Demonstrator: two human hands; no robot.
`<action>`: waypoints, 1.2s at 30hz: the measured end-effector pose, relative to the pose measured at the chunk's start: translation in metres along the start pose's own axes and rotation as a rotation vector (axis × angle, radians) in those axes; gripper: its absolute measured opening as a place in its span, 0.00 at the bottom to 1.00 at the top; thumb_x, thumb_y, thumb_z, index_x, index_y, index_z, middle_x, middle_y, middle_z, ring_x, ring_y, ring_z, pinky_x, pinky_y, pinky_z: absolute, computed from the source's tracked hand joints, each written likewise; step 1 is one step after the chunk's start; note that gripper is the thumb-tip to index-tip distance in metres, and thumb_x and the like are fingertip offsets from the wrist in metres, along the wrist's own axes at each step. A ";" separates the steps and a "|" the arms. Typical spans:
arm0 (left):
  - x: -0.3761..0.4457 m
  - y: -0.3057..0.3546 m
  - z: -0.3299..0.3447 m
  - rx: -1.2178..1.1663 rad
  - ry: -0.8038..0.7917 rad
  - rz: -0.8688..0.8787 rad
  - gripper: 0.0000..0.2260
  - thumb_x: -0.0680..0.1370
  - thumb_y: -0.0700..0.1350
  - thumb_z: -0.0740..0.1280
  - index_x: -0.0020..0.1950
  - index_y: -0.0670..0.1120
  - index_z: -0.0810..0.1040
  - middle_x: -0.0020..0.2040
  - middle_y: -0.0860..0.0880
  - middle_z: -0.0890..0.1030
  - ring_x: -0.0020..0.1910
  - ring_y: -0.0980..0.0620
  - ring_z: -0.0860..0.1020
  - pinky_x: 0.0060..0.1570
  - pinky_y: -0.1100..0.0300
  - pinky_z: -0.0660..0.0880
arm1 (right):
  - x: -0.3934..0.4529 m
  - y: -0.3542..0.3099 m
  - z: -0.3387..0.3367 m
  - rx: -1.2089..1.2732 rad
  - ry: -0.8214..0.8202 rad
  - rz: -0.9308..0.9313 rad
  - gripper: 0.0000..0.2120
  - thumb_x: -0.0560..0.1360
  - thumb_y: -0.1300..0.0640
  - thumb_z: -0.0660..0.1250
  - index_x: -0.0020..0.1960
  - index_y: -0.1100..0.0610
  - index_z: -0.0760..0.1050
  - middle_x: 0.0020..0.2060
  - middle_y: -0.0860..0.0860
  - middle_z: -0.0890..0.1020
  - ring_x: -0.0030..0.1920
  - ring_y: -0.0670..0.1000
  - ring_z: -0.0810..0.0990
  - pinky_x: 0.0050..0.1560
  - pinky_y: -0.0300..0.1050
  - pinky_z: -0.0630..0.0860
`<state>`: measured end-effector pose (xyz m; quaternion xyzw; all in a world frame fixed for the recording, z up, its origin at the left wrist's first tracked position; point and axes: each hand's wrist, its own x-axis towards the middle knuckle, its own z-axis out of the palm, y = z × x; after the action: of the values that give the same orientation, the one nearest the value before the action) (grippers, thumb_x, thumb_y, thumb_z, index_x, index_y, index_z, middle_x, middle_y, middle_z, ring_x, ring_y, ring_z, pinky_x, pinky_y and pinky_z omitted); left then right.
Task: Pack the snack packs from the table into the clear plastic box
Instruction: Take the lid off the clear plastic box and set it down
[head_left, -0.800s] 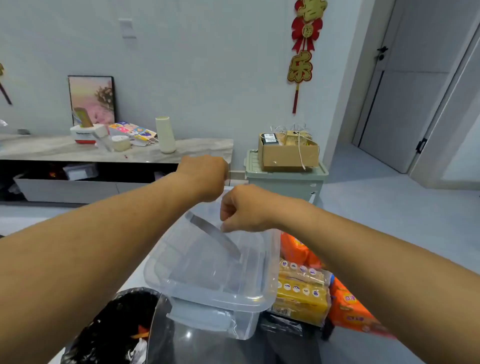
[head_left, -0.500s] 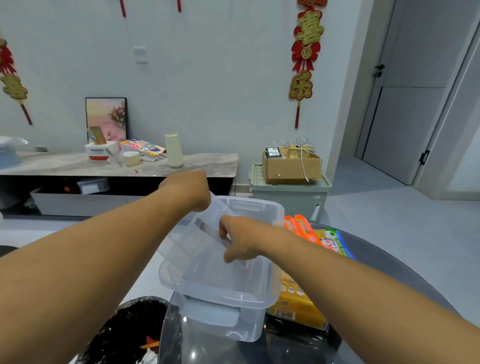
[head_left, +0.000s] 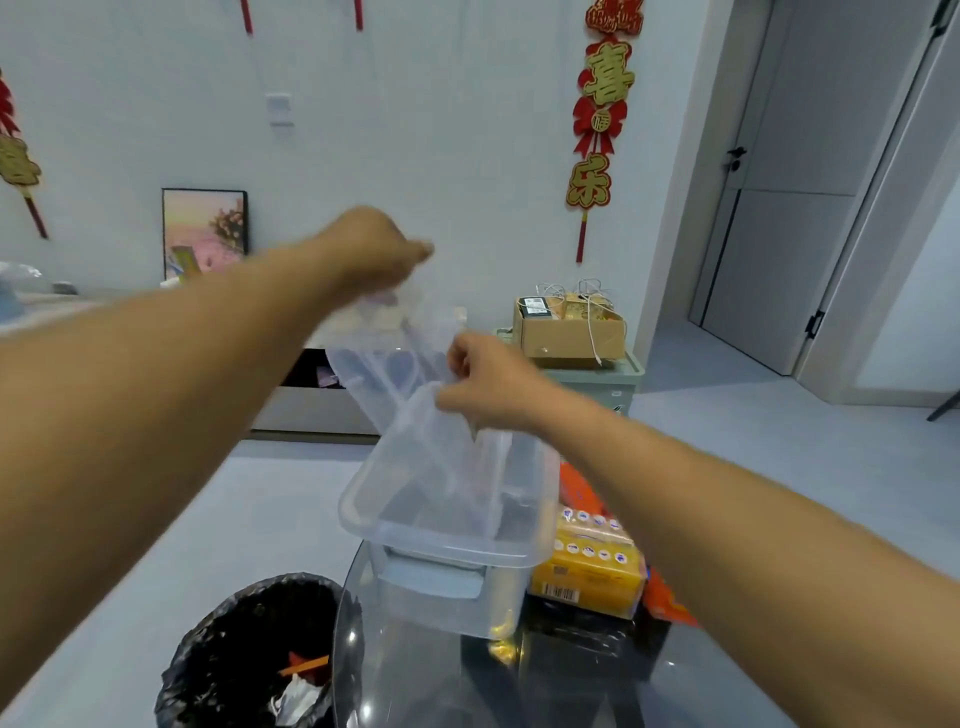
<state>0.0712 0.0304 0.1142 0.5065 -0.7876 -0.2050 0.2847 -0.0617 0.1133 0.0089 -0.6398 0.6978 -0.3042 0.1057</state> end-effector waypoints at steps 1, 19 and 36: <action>0.000 0.008 -0.015 -0.051 0.012 -0.023 0.23 0.78 0.58 0.65 0.57 0.38 0.80 0.50 0.40 0.85 0.44 0.39 0.85 0.38 0.53 0.80 | -0.002 -0.012 -0.018 0.001 0.027 -0.022 0.10 0.69 0.58 0.73 0.44 0.55 0.72 0.38 0.53 0.79 0.37 0.55 0.76 0.37 0.48 0.75; -0.126 -0.002 0.049 -0.037 -0.305 0.165 0.15 0.77 0.53 0.68 0.52 0.43 0.84 0.49 0.43 0.84 0.44 0.46 0.80 0.43 0.59 0.73 | -0.159 0.016 -0.138 -0.408 -0.468 0.387 0.11 0.73 0.64 0.73 0.51 0.53 0.77 0.44 0.57 0.80 0.35 0.53 0.78 0.35 0.41 0.81; -0.189 0.001 0.118 0.080 -0.355 0.189 0.22 0.81 0.55 0.62 0.69 0.41 0.75 0.65 0.43 0.79 0.60 0.45 0.78 0.59 0.53 0.72 | -0.245 0.075 -0.045 -0.537 -0.720 0.473 0.17 0.71 0.58 0.76 0.57 0.51 0.78 0.53 0.54 0.83 0.40 0.53 0.82 0.39 0.44 0.81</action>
<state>0.0548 0.2072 -0.0197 0.3969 -0.8771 -0.2320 0.1391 -0.1087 0.3610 -0.0564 -0.5331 0.7966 0.1580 0.2373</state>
